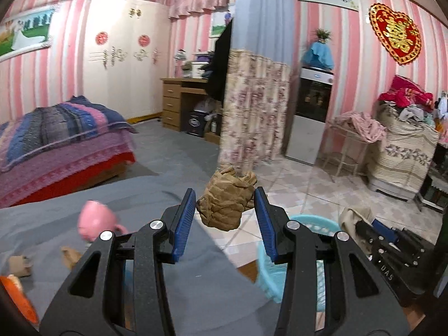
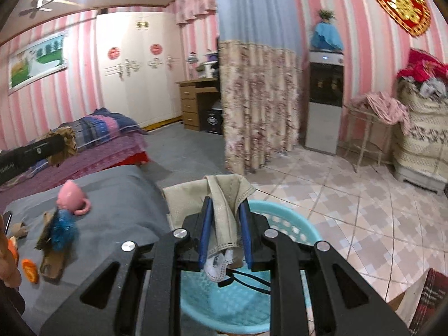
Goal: Collect trash
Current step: 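Carry the mask and brown paper in both tools over the blue basket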
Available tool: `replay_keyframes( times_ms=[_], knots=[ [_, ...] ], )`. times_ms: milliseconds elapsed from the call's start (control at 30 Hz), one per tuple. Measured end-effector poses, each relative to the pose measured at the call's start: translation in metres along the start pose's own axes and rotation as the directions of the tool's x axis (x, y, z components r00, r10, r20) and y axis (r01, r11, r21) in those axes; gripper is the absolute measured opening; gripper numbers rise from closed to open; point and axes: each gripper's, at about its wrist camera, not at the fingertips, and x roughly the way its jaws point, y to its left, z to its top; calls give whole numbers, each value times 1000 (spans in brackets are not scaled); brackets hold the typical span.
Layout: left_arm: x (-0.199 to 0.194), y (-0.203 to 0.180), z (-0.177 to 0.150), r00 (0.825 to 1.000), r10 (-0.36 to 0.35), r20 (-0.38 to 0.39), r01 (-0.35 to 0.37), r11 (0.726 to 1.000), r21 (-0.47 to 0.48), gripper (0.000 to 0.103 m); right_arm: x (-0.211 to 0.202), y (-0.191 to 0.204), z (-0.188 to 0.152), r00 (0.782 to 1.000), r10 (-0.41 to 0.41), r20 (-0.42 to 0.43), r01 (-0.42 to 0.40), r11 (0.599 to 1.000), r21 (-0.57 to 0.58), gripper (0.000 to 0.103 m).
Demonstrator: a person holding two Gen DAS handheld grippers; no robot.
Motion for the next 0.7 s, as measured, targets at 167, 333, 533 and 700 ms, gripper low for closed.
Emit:
replay_keyframes(
  times_ms=[167,333,533,700],
  knots=[
    [31,-20,-18,999,-30,-45,31,999,32,42,5,-28,-7,998,-53,-15,53,998,23,20],
    [56,-30,-44,992,-39,-118,48,996,71,42,7,-49,-13,997,-70,-26,72,994,78,20],
    [83,-31,-71,979,-79,-190,92,994,63,42,19,-55,-21,993,-105,-56,108,992,59,20],
    [103,-48,-85,969,-111,-220,131,988,82,42,23,-60,-28,992,-111,-64,116,990,77,20]
  ],
)
